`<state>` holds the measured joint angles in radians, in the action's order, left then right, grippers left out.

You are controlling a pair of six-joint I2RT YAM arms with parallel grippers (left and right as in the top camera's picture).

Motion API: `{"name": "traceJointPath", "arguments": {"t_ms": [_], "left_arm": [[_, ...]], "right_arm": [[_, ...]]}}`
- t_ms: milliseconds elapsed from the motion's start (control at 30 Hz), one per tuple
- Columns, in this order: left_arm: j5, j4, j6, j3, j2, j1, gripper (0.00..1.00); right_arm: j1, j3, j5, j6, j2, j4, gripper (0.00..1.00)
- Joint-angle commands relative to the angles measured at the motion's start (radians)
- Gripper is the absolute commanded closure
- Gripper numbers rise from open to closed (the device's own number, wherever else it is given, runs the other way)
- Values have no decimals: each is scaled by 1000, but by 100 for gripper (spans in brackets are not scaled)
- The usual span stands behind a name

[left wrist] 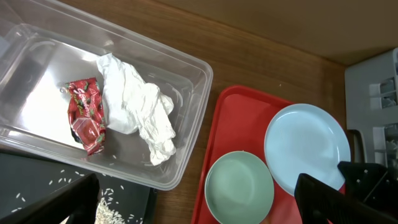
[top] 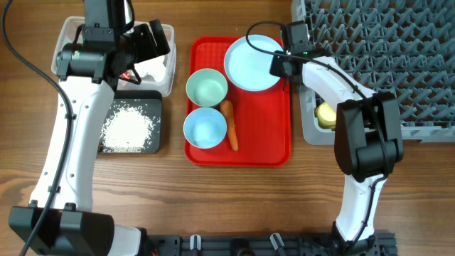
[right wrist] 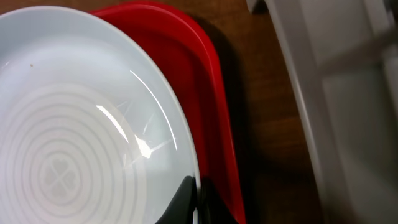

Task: Sort waste into correct bins and load items into the dishwasher rack
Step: 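Lift the plate right and stand it upright in the dish rack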

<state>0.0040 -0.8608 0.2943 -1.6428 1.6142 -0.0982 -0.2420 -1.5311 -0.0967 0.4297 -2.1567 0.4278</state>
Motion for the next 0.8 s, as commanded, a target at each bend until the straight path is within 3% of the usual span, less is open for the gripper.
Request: {"name": "traceJointPath", "arguments": {"t_ms": [0,567,767], "left_arm": [[-17,-1,9,0,2,-2,0],[-17,-1,9,0,2,-2,0],[-17,-1,9,0,2,-2,0]], "right_arm": [[29,-42,-53,-78,-20,-11,96],[30,-249,-97,-340,166,3,96],[55,-249,-489,-379,252,-63,96]]}}
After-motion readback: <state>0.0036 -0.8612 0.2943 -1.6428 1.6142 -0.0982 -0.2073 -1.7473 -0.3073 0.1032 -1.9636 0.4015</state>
